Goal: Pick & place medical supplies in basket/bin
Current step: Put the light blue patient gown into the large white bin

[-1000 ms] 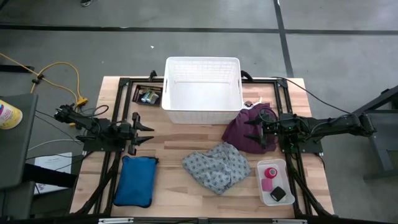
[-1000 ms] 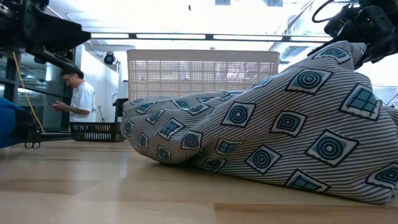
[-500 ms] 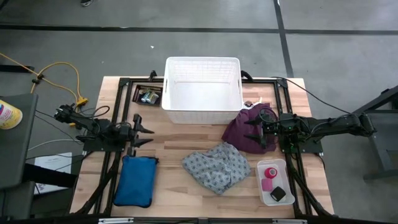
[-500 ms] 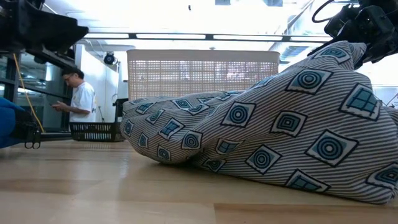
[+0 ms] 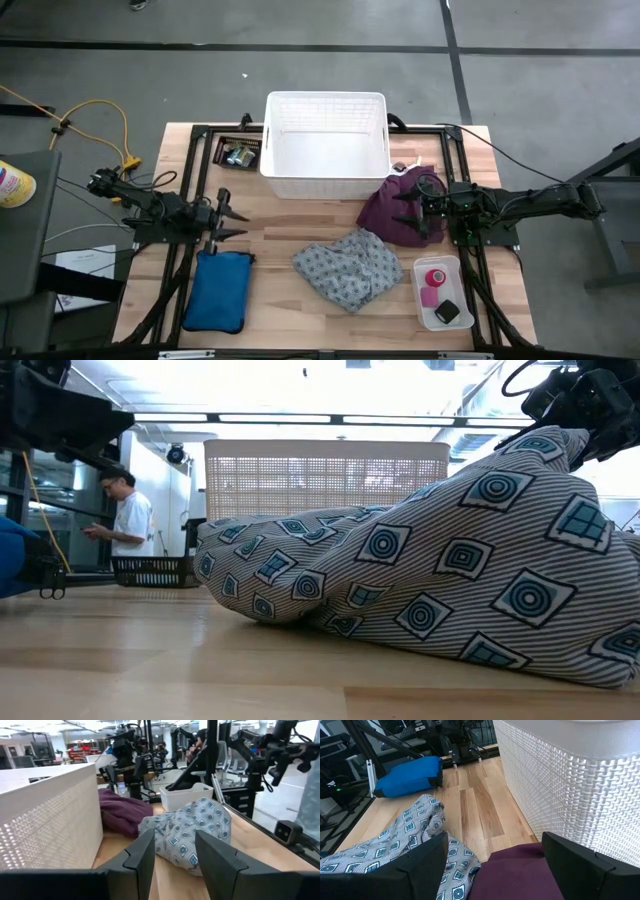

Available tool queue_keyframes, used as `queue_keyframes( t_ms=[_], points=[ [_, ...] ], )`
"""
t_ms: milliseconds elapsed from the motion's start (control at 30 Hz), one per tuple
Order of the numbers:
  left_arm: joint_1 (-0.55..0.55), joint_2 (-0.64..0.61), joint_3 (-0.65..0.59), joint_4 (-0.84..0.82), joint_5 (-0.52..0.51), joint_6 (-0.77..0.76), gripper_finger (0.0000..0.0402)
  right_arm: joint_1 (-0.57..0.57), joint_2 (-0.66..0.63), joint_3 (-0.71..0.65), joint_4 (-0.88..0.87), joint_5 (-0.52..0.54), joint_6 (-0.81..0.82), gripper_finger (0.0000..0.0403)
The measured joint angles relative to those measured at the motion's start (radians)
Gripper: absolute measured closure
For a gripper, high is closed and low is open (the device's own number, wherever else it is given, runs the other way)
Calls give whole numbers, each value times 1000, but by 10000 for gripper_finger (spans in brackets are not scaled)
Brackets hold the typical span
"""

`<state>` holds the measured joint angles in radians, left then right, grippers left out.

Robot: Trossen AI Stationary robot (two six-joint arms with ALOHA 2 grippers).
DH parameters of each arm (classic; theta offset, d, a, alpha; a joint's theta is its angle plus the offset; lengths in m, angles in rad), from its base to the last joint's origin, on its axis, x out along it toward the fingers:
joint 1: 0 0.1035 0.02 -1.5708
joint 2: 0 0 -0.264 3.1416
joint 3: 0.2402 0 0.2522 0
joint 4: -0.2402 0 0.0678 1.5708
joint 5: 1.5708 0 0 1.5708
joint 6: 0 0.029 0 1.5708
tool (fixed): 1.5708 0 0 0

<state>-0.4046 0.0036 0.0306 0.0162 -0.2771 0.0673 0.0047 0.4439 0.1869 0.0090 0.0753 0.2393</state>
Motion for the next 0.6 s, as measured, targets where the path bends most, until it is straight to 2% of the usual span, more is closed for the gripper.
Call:
queue_keyframes(
  t_ms=[600],
  points=[
    [0, 0, -1, -27, 21, -13, 267, 0, 0, 0, 0, 0, 0, 94]
  ],
)
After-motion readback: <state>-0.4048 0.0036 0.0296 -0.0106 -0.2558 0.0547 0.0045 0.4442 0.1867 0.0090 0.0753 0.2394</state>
